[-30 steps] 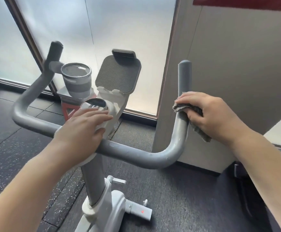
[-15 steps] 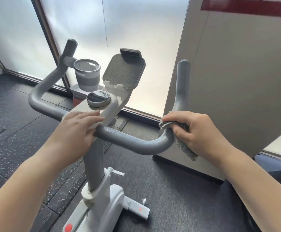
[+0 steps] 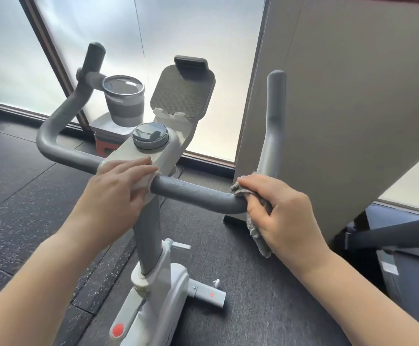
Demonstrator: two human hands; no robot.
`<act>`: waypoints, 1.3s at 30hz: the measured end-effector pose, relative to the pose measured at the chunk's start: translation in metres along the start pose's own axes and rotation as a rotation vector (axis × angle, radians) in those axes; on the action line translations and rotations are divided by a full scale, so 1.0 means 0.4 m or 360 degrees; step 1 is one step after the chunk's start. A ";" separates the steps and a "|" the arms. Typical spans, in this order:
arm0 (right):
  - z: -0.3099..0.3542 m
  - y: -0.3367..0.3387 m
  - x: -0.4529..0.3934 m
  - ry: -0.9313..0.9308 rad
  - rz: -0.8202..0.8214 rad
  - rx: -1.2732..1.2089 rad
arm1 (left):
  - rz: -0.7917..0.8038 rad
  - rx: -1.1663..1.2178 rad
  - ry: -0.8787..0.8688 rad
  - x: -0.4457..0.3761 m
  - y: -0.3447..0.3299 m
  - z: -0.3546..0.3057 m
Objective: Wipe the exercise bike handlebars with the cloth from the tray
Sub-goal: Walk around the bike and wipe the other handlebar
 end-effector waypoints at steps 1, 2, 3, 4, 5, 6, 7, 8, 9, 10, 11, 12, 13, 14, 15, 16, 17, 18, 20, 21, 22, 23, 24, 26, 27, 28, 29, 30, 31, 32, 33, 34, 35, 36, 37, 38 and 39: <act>0.013 -0.008 0.007 -0.0009 -0.0025 0.0018 | 0.0006 0.0008 -0.0007 -0.002 0.002 0.004; 0.025 -0.017 0.012 -0.0019 -0.0041 0.0047 | 0.0015 0.0011 -0.0018 -0.004 0.003 0.008; 0.035 -0.027 0.015 -0.0032 -0.0050 0.0082 | 0.0021 0.0014 -0.0033 -0.005 0.003 0.010; 0.043 -0.037 0.017 -0.0042 -0.0051 0.0119 | 0.0022 0.0023 -0.0048 -0.007 0.003 0.013; 0.050 -0.048 0.017 -0.0054 -0.0047 0.0154 | 0.0021 0.0039 -0.0059 -0.008 0.003 0.015; 0.055 -0.057 0.017 -0.0072 -0.0044 0.0186 | 0.0019 0.0059 -0.0065 -0.008 0.003 0.016; 0.057 -0.066 0.017 -0.0100 -0.0043 0.0216 | 0.0019 0.0080 -0.0070 -0.008 0.002 0.019; 0.060 -0.074 0.017 -0.0130 -0.0045 0.0247 | 0.0024 0.0097 -0.0076 -0.008 0.001 0.022; 0.063 -0.081 0.016 -0.0154 -0.0053 0.0280 | 0.0029 0.0110 -0.0087 -0.008 0.000 0.025; 0.068 -0.087 0.015 -0.0171 -0.0066 0.0311 | 0.0036 0.0123 -0.0099 -0.009 -0.001 0.028; 0.075 -0.094 0.014 -0.0180 -0.0081 0.0339 | 0.0045 0.0137 -0.0108 -0.010 -0.001 0.030; 0.083 -0.101 0.013 -0.0183 -0.0099 0.0364 | 0.0051 0.0152 -0.0119 -0.012 0.000 0.032; 0.090 -0.108 0.011 -0.0182 -0.0117 0.0389 | 0.0052 0.0166 -0.0133 -0.014 0.003 0.032; 0.097 -0.116 0.009 -0.0181 -0.0132 0.0417 | 0.0050 0.0176 -0.0149 -0.016 0.005 0.032; 0.104 -0.126 0.007 -0.0182 -0.0137 0.0449 | 0.0054 0.0180 -0.0165 -0.018 0.006 0.032; 0.111 -0.137 0.004 -0.0191 -0.0130 0.0479 | 0.0060 0.0177 -0.0183 -0.019 0.006 0.032; 0.118 -0.150 0.000 -0.0205 -0.0114 0.0503 | 0.0065 0.0169 -0.0204 -0.020 0.006 0.032; 0.124 -0.164 -0.005 -0.0222 -0.0100 0.0523 | 0.0071 0.0162 -0.0224 -0.020 0.004 0.033; 0.139 -0.195 -0.017 -0.0249 -0.0077 0.0560 | 0.0089 0.0157 -0.0250 -0.019 0.000 0.037; 0.147 -0.213 -0.024 -0.0256 -0.0059 0.0571 | 0.0094 0.0163 -0.0264 -0.019 -0.001 0.040; 0.156 -0.234 -0.031 -0.0258 -0.0033 0.0576 | 0.0097 0.0171 -0.0280 -0.020 -0.002 0.041; 0.165 -0.254 -0.037 -0.0258 0.0000 0.0576 | 0.0103 0.0182 -0.0292 -0.021 -0.002 0.043; 0.173 -0.272 -0.042 -0.0261 0.0031 0.0568 | 0.0116 0.0196 -0.0299 -0.023 -0.003 0.045; 0.184 -0.298 -0.053 -0.0273 0.0068 0.0535 | 0.0146 0.0226 -0.0306 -0.027 -0.004 0.048; 0.189 -0.307 -0.058 -0.0275 0.0076 0.0516 | 0.0154 0.0244 -0.0307 -0.028 -0.003 0.049; 0.196 -0.316 -0.063 -0.0267 0.0082 0.0495 | 0.0157 0.0264 -0.0308 -0.029 -0.001 0.049; 0.204 -0.327 -0.070 -0.0250 0.0095 0.0475 | 0.0159 0.0284 -0.0310 -0.030 0.001 0.049; 0.211 -0.340 -0.075 -0.0236 0.0126 0.0455 | 0.0160 0.0303 -0.0314 -0.031 0.004 0.049; 0.218 -0.354 -0.080 -0.0229 0.0174 0.0436 | 0.0161 0.0322 -0.0320 -0.032 0.006 0.048; 0.223 -0.368 -0.082 -0.0231 0.0228 0.0415 | 0.0159 0.0337 -0.0328 -0.032 0.008 0.047; 0.225 -0.377 -0.082 -0.0239 0.0275 0.0390 | 0.0162 0.0348 -0.0330 -0.033 0.009 0.047; 0.226 -0.383 -0.080 -0.0246 0.0317 0.0362 | 0.0174 0.0353 -0.0327 -0.033 0.008 0.046; 0.224 -0.388 -0.077 -0.0243 0.0358 0.0345 | 0.0184 0.0358 -0.0324 -0.032 0.009 0.045; 0.223 -0.393 -0.072 -0.0231 0.0399 0.0353 | 0.0190 0.0367 -0.0311 -0.031 0.010 0.045; 0.221 -0.397 -0.068 -0.0213 0.0432 0.0393 | 0.0196 0.0382 -0.0278 -0.030 0.012 0.048; 0.218 -0.398 -0.064 -0.0195 0.0449 0.0457 | 0.0211 0.0398 -0.0237 -0.029 0.011 0.051; 0.216 -0.397 -0.062 -0.0181 0.0448 0.0531 | 0.0230 0.0409 -0.0204 -0.028 0.009 0.055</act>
Point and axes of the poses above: each hand's wrist, its own x-axis away from the middle knuckle, its own y-axis out of the back of the hand, z = x × y, the point moved 9 cm from there along -x, towards the middle knuckle, and after that the axes turned 2 degrees about x, right-handed, at the moved point
